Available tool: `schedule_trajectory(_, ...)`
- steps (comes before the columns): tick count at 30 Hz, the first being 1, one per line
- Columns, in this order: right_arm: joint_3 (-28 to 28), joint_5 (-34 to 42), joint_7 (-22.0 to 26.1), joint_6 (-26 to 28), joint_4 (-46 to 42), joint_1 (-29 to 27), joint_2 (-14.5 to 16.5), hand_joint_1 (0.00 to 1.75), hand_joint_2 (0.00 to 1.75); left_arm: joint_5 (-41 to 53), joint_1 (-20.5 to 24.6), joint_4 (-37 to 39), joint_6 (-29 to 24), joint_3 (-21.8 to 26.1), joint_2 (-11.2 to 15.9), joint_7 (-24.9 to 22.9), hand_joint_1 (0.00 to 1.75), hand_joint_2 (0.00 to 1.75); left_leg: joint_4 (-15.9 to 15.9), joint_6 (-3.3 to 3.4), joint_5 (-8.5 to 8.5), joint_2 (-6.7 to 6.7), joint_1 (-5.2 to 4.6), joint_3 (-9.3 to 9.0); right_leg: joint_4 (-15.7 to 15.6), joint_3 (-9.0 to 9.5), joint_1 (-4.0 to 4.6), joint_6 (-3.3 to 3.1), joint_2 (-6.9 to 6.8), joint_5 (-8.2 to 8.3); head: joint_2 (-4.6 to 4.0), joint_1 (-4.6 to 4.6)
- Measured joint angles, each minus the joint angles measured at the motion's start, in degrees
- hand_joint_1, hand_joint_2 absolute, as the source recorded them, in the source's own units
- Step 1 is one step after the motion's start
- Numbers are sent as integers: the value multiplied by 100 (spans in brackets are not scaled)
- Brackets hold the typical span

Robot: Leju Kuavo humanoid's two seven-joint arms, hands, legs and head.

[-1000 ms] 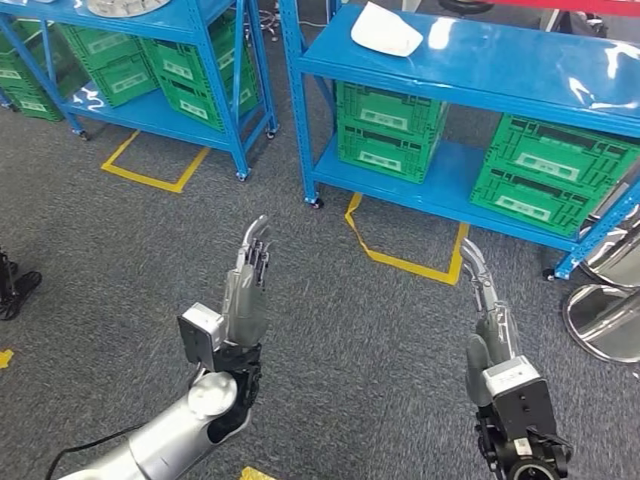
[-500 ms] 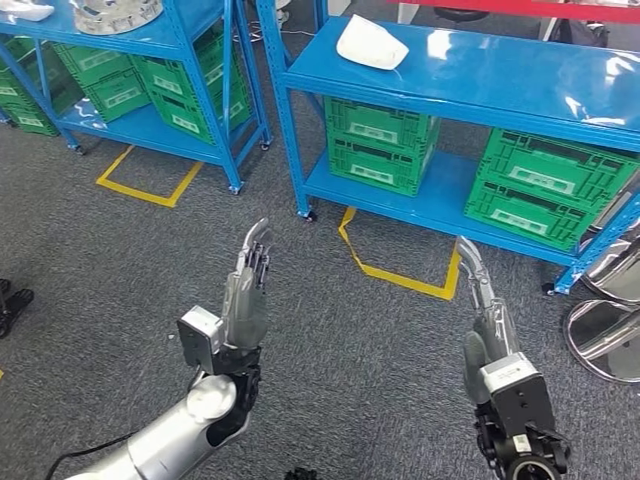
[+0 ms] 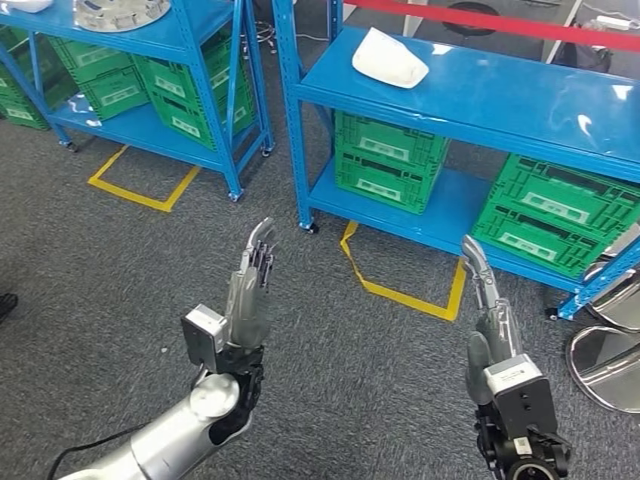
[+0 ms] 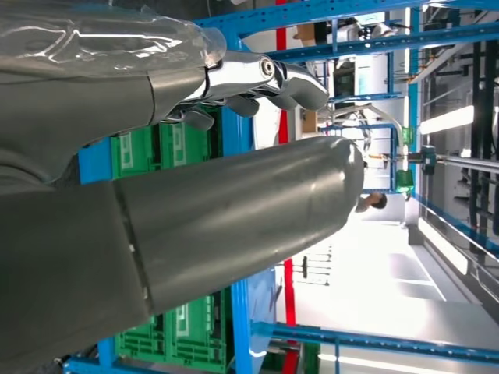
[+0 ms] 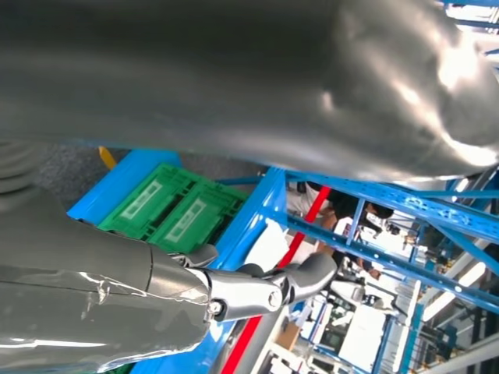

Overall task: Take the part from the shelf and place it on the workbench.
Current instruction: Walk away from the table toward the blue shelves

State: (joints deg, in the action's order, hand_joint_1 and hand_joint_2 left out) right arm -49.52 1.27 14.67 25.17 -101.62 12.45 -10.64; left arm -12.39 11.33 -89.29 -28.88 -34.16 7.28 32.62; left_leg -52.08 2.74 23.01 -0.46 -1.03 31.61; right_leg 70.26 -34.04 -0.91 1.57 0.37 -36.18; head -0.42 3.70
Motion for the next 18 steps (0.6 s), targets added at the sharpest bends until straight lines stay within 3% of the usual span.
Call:
schedule_trajectory(1,-1,-3,0,1,1,-7,0,0,0,0,-3,1,3,0,-1,1,0,0,-5,3,41,-7,-12,-45,-26,-80,1,-6,0,74,0,-9)
schedule_trajectory(2,-1,-6,1,1,1,-12,0,0,0,1,-3,1,5,0,-1,2,0,0,-12,3,87,-15,-21,-103,-262,-55,9,-23,-1,291,0,-15)
schedule_trajectory(4,-1,-9,3,0,3,-13,0,0,0,3,-5,2,6,0,-2,4,0,0,-14,-7,180,-21,-30,-224,-1041,164,39,-101,-2,866,0,-31)
schedule_trajectory(6,-2,-11,2,1,6,-1,0,0,0,4,-1,3,1,0,-2,13,0,0,-16,-41,230,-22,-18,-251,-1566,308,96,-180,-6,1075,0,-44)
schedule_trajectory(8,-4,-20,-10,17,3,4,0,0,0,1,-2,1,-2,0,-4,21,0,0,-59,-99,233,-20,-17,-236,-1702,344,124,-257,-5,1038,0,-43)
schedule_trajectory(10,-5,-36,-31,47,-11,-2,0,0,0,1,4,-2,2,0,-6,28,0,0,-217,-158,293,-14,-22,-208,-1766,462,76,-319,-4,1069,0,-43)
schedule_trajectory(11,-5,-42,-42,63,-18,0,0,0,0,-1,19,-4,5,0,-5,33,0,0,-432,-196,377,-12,-9,-103,-1788,536,43,-332,-4,1071,0,-32)
schedule_trajectory(12,-6,-48,-50,75,-25,2,0,0,0,-1,27,-5,6,0,-5,37,0,0,-768,-244,503,-9,17,88,-1804,575,22,-337,-10,1059,0,-18)
schedule_trajectory(14,-7,-51,-64,88,-28,-3,0,0,0,-3,18,-5,6,0,-3,41,0,0,-1590,-352,774,-3,94,640,-1809,613,-7,-326,-11,1010,0,16)
schedule_trajectory(15,-7,-51,-69,89,-28,-9,0,0,0,-3,2,-4,6,0,-2,41,0,0,-1850,-393,822,0,134,865,-1809,636,-24,-307,-9,979,0,21)
schedule_trajectory(16,-8,-51,-71,89,-28,-14,0,0,0,-4,-10,-4,4,0,0,41,0,0,-1895,-425,754,3,169,984,-1808,672,-45,-281,-6,942,0,26)
schedule_trajectory(18,-9,-51,-71,90,-28,-17,0,0,0,-3,-16,-4,-5,0,3,40,0,0,-1311,-470,278,13,221,835,-1808,790,-93,-221,1,854,0,41)
